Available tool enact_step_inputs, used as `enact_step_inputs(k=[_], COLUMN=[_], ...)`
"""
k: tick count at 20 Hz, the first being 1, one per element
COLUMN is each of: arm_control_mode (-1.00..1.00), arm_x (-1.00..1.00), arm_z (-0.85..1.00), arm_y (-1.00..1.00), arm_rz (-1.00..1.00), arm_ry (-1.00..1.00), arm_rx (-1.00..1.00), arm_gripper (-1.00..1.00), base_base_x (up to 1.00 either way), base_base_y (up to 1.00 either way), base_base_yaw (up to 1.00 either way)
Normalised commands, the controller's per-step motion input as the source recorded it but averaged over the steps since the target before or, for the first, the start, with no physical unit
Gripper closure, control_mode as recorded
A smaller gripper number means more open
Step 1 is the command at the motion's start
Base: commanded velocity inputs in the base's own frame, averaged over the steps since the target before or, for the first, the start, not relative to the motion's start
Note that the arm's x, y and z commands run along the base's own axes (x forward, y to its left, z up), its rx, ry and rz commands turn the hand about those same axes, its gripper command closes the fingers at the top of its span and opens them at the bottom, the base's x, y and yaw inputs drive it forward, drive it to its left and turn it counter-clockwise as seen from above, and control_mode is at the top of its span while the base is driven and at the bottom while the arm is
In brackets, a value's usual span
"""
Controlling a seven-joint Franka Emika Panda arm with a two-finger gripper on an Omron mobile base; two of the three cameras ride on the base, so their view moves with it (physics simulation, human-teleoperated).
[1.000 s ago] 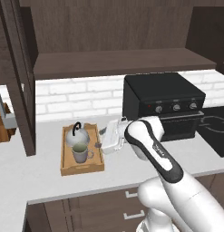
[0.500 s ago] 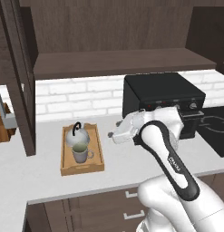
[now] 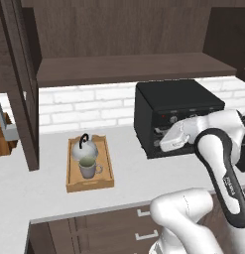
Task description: Pick the kettle from the counter and place it on the tray. Then pick the mug from the cabinet and place it on the tray. Then close the cabinet doors.
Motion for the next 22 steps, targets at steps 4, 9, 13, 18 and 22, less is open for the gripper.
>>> enact_step_inputs(k=[4,9,13,18,22], arm_control_mode=[-1.0,-1.0,-1.0,-1.0,-1.0], arm_x=[-0.31,-0.13,0.09,0.0,0.0], arm_z=[0.02,-0.32,-0.27,0.0,0.0], arm_y=[-0.97,-0.56,-0.38,-0.68,-0.62], arm_rz=[-0.08,-0.08,-0.03,0.0,0.0], arm_ry=[-0.09,-0.23,-0.21,-0.15,-0.17], arm_rx=[0.05,0.13,0.23,0.21,0.18], arm_gripper=[-1.0,-1.0,-1.0,-1.0,-1.0], base_base_x=[0.0,0.0,0.0,0.0,0.0], base_base_y=[0.0,0.0,0.0,0.0,0.0], base_base_yaw=[0.0,0.0,0.0,0.0,0.0])
